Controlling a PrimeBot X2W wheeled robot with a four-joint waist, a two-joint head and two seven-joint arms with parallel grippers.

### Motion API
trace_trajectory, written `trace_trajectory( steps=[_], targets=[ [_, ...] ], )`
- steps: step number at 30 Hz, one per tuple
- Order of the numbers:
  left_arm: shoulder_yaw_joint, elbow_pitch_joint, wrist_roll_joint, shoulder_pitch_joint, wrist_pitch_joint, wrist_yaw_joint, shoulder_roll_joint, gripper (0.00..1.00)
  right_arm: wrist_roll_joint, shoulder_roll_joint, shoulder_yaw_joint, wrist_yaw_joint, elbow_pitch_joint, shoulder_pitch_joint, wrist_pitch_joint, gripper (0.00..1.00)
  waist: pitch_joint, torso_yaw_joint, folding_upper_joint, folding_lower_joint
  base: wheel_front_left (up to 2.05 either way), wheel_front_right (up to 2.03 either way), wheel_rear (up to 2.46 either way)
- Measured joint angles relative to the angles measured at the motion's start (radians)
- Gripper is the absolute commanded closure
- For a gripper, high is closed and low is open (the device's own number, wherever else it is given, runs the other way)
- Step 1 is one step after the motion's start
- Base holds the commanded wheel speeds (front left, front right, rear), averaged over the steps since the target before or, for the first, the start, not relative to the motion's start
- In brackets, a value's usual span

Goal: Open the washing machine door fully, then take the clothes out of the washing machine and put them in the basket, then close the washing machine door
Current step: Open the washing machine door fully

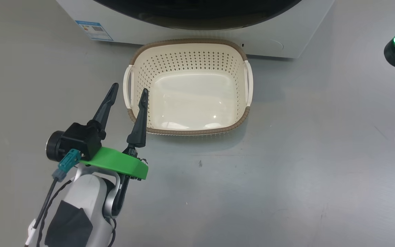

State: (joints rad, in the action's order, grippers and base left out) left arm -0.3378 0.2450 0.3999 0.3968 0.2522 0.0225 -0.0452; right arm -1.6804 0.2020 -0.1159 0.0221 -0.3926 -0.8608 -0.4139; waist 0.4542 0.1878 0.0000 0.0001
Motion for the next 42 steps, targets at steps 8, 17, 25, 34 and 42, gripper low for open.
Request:
trace_trajectory(
  steps=[8,17,25,34,42],
  targets=[
    [-0.009,-0.01,0.0,0.022,0.0,0.005,0.004,0.0,0.004,0.019,0.035,-0.025,-0.029,-0.084,-0.038,1.0,0.042,0.03,0.0,0.0,0.0,0.0,0.0],
    [-0.023,-0.019,0.0,0.054,0.0,0.011,0.009,0.0,0.023,0.035,0.059,-0.035,-0.059,-0.17,-0.053,1.0,0.085,0.059,0.0,-0.0001,0.0,0.0,0.0],
    [-0.027,-0.029,-0.006,0.067,0.0,0.011,0.012,0.0,0.03,0.038,0.079,-0.044,-0.091,-0.237,-0.067,1.0,0.115,0.074,0.0,-0.0001,0.0,0.0,0.0],
    [-0.03,-0.029,-0.006,0.077,0.0,0.018,0.014,0.0,0.05,0.046,0.109,-0.051,-0.14,-0.272,-0.089,1.0,0.131,0.086,0.0,-0.0001,0.0,0.0,0.0],
    [-0.032,-0.027,-0.006,0.078,0.004,0.018,0.016,0.0,0.043,0.052,0.112,-0.051,-0.182,-0.3,-0.128,1.0,0.135,0.091,0.0,-0.0001,0.0,0.0,0.0]
  ],
)
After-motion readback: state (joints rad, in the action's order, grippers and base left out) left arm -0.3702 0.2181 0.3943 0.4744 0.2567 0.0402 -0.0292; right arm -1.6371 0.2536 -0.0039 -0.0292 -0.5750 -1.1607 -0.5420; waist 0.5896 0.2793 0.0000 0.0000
